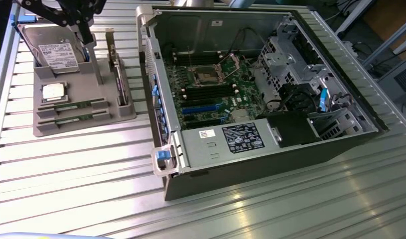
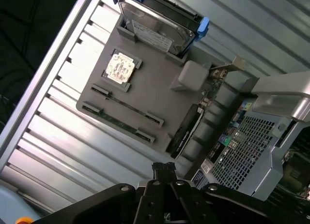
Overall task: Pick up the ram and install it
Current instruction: 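Pick up the ram and move it above insertion slot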
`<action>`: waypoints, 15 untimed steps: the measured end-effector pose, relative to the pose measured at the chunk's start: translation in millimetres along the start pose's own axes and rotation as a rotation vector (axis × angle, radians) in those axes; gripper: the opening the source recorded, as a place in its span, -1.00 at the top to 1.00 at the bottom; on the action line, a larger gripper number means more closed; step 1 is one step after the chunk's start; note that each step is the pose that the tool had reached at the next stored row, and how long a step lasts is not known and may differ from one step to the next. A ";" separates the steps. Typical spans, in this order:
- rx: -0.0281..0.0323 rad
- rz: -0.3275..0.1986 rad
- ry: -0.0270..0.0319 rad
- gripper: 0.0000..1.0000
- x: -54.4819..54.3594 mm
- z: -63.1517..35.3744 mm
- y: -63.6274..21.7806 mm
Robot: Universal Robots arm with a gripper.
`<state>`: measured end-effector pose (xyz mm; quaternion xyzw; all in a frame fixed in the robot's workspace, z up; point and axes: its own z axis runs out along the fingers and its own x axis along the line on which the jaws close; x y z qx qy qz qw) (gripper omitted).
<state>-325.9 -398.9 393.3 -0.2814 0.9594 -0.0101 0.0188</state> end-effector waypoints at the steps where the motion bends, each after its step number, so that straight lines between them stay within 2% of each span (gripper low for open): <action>1: -0.0003 -0.011 -0.0002 0.79 0.0 0.0 0.0; 8: -0.0018 -0.064 -0.0018 0.79 0.0 0.0 0.0; 15: -0.0041 -0.158 -0.0043 0.79 0.0 0.0 0.0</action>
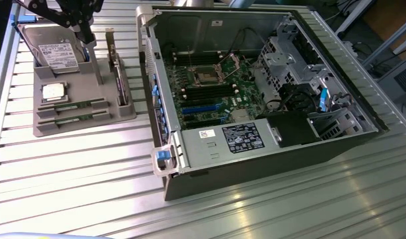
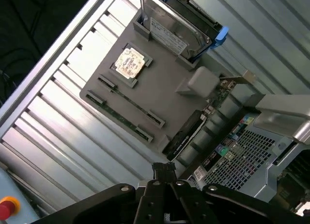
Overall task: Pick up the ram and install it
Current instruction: 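Pick up the ram and move it above insertion slot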
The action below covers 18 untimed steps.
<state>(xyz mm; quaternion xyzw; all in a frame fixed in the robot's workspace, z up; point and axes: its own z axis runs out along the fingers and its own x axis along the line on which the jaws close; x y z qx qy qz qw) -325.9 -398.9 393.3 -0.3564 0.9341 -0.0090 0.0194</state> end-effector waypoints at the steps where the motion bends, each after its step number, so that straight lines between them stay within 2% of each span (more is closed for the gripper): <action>1: -0.0006 -0.023 -0.0006 0.79 0.0 0.0 0.0; 13: -0.0037 -0.142 -0.0039 0.79 0.0 0.0 0.0; 18: -0.0056 -0.213 -0.0059 0.79 0.0 0.0 0.0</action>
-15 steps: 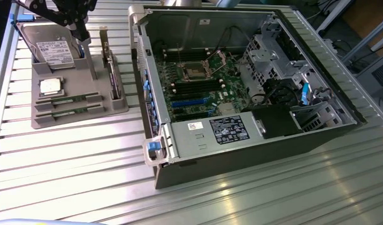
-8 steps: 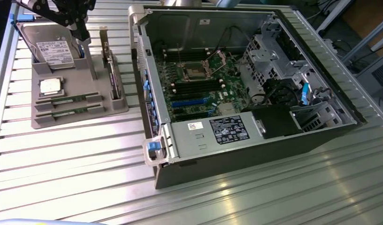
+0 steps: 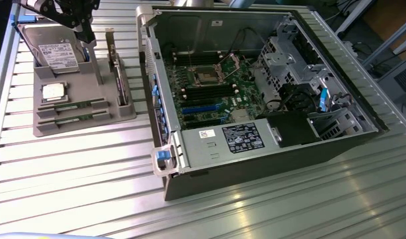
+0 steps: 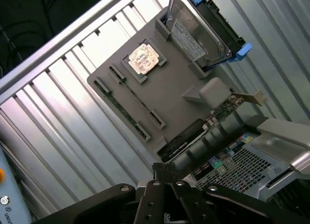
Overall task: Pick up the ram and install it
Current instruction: 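Pick up the ram and move it above insertion slot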
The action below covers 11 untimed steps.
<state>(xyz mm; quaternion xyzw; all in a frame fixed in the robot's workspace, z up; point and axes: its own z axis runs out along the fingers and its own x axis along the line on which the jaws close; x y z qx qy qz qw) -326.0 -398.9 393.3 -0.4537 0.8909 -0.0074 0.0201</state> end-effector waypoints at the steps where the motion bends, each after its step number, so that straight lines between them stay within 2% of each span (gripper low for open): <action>1: -0.0004 -0.015 -0.0004 0.79 0.0 0.0 0.0; 11: -0.0044 -0.157 -0.0047 0.79 0.0 0.0 0.0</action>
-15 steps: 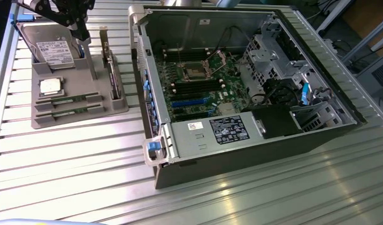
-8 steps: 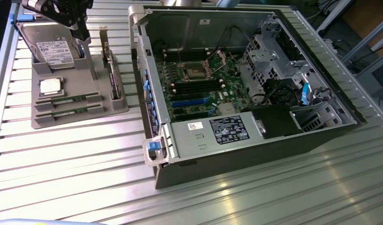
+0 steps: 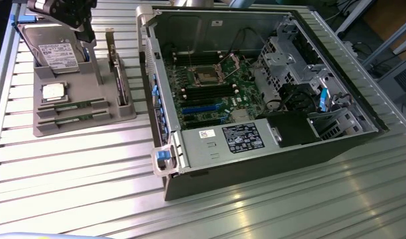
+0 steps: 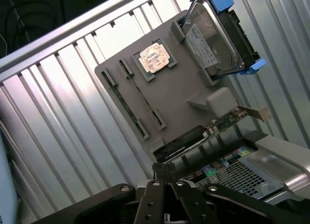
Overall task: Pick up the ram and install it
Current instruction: 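Pick up the ram and move it above insertion slot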
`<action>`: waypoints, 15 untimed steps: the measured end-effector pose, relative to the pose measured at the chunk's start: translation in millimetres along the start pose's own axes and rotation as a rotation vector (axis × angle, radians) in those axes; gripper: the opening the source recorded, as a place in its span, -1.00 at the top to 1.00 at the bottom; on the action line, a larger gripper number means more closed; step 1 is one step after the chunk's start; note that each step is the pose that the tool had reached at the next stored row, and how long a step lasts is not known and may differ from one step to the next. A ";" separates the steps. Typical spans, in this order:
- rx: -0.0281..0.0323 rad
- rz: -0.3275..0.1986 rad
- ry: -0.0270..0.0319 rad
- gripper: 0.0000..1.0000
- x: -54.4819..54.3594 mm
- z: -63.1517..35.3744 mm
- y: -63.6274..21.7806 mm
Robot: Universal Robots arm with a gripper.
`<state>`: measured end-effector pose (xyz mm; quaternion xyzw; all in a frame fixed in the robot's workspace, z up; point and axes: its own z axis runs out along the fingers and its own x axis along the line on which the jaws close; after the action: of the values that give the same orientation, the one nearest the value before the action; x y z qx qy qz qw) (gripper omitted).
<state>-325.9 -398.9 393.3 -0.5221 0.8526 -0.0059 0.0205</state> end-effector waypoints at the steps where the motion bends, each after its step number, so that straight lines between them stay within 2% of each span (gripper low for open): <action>1: -0.0004 -0.014 -0.0003 0.79 0.0 0.0 0.0; 6: -0.0020 -0.076 -0.0020 0.79 0.0 0.0 0.0; 15: -0.0040 -0.150 -0.0040 0.79 0.0 0.0 0.0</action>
<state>-325.9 -398.9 393.3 -0.5846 0.8111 -0.0047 0.0207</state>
